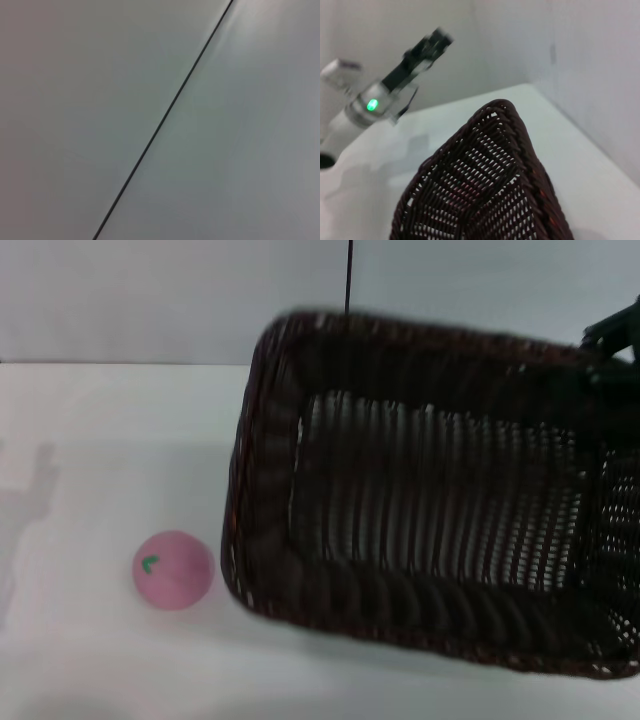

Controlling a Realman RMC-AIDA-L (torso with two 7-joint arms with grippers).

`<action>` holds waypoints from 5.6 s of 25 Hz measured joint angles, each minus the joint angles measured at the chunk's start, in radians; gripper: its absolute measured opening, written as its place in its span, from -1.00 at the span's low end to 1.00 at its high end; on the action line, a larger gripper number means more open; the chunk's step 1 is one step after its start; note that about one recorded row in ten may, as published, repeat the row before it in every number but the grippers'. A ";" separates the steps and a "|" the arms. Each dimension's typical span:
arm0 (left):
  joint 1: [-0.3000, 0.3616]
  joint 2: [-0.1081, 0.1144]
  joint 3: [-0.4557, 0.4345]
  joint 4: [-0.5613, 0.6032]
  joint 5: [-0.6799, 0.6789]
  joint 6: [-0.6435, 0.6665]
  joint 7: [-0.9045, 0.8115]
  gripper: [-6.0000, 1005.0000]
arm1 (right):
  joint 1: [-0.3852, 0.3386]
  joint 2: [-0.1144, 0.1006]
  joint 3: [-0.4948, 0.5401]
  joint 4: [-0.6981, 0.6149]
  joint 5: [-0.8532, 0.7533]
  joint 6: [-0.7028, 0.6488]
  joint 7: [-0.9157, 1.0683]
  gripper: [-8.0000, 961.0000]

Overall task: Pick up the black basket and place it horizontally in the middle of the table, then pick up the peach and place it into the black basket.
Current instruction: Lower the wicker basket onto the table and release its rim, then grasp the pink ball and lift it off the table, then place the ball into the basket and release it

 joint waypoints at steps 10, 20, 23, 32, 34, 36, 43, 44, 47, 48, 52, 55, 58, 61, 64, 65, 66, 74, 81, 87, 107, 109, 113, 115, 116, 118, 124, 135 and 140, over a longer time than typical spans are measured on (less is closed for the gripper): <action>0.009 0.001 0.052 -0.012 0.000 0.015 -0.002 0.45 | 0.066 0.069 -0.054 0.134 -0.109 0.050 -0.226 -0.53; 0.016 0.001 0.095 -0.025 0.000 0.028 -0.002 0.45 | 0.096 0.086 -0.076 0.257 -0.136 0.167 -0.339 -0.50; 0.019 0.000 0.102 -0.026 0.000 0.030 -0.002 0.45 | 0.097 0.090 -0.094 0.260 -0.136 0.198 -0.352 -0.50; 0.022 -0.001 0.143 -0.038 0.000 0.026 -0.002 0.44 | 0.098 0.099 -0.071 0.263 -0.126 0.342 -0.419 -0.33; 0.017 -0.001 0.153 -0.036 0.000 0.016 -0.002 0.44 | 0.097 0.099 0.005 0.260 -0.102 0.388 -0.467 -0.18; 0.014 -0.001 0.157 -0.035 0.000 0.013 -0.002 0.44 | 0.090 0.100 0.037 0.261 -0.078 0.398 -0.494 -0.03; 0.008 0.005 0.176 -0.005 0.000 -0.002 -0.002 0.44 | -0.057 0.119 0.212 0.313 0.245 0.435 -0.632 0.01; 0.008 0.006 0.176 0.006 0.000 -0.002 -0.005 0.44 | -0.123 0.134 0.237 0.330 0.359 0.435 -0.648 0.02; 0.006 0.008 0.179 0.055 0.001 0.001 -0.018 0.44 | -0.192 0.153 0.265 0.355 0.479 0.435 -0.657 0.04; 0.005 0.010 0.182 0.086 0.000 0.004 -0.031 0.44 | -0.225 0.162 0.282 0.371 0.530 0.435 -0.660 0.04; -0.011 0.019 0.269 0.244 0.000 0.006 -0.132 0.44 | -0.332 0.184 0.370 0.479 0.699 0.429 -0.674 0.04; -0.030 0.037 0.428 0.325 0.000 -0.011 -0.169 0.44 | -0.391 0.180 0.451 0.610 0.782 0.418 -0.684 0.04; -0.038 0.044 0.560 0.367 0.000 -0.039 -0.169 0.44 | -0.425 0.180 0.496 0.668 0.811 0.410 -0.700 0.04; -0.041 0.046 0.725 0.431 0.001 -0.078 -0.194 0.44 | -0.449 0.180 0.525 0.673 0.814 0.403 -0.671 0.04; -0.025 0.046 0.812 0.486 0.001 -0.095 -0.229 0.44 | -0.478 0.160 0.543 0.674 0.819 0.380 -0.609 0.04; -0.018 0.046 0.820 0.493 0.000 -0.100 -0.231 0.44 | -0.486 0.156 0.551 0.674 0.820 0.374 -0.597 0.04; -0.012 0.047 0.826 0.499 0.001 -0.105 -0.231 0.44 | -0.493 0.154 0.566 0.675 0.821 0.370 -0.587 0.04; -0.008 0.045 0.846 0.519 0.074 -0.165 -0.226 0.44 | -0.493 0.158 0.604 0.697 0.817 0.375 -0.553 0.04; -0.048 0.024 0.855 0.520 0.162 -0.227 -0.223 0.43 | -0.474 0.156 0.604 0.712 0.815 0.379 -0.553 0.04; -0.069 0.014 0.878 0.514 0.182 -0.263 -0.223 0.42 | -0.466 0.156 0.607 0.713 0.815 0.396 -0.552 0.04; -0.111 0.012 0.903 0.510 0.205 -0.289 -0.224 -0.38 | -0.457 0.156 0.603 0.715 0.815 0.455 -0.559 0.04; -0.112 0.012 0.900 0.510 0.201 -0.285 -0.224 -0.40 | -0.457 0.156 0.603 0.715 0.815 0.458 -0.559 0.04; -0.110 0.014 0.850 0.518 0.188 -0.273 -0.224 -0.45 | -0.457 0.156 0.606 0.715 0.815 0.458 -0.560 0.04; -0.104 0.022 0.778 0.520 0.165 -0.257 -0.224 -0.47 | -0.457 0.156 0.607 0.715 0.815 0.458 -0.560 0.04; -0.102 0.025 0.745 0.519 0.149 -0.247 -0.224 -0.49 | -0.457 0.156 0.608 0.715 0.815 0.458 -0.560 0.04; -0.100 0.029 0.685 0.513 0.108 -0.230 -0.225 -0.52 | -0.457 0.157 0.608 0.715 0.815 0.458 -0.561 0.04; -0.128 0.021 0.588 0.442 -0.066 -0.150 -0.233 -0.61 | -0.456 0.160 0.605 0.716 0.815 0.460 -0.564 0.04; -0.329 0.002 0.807 0.273 -0.081 -0.122 -0.227 -0.79 | -0.451 0.166 0.595 0.748 0.814 0.472 -0.577 0.04; -0.372 -0.002 0.920 0.210 -0.080 -0.152 -0.178 -0.66 | -0.451 0.168 0.593 0.749 0.813 0.482 -0.578 0.04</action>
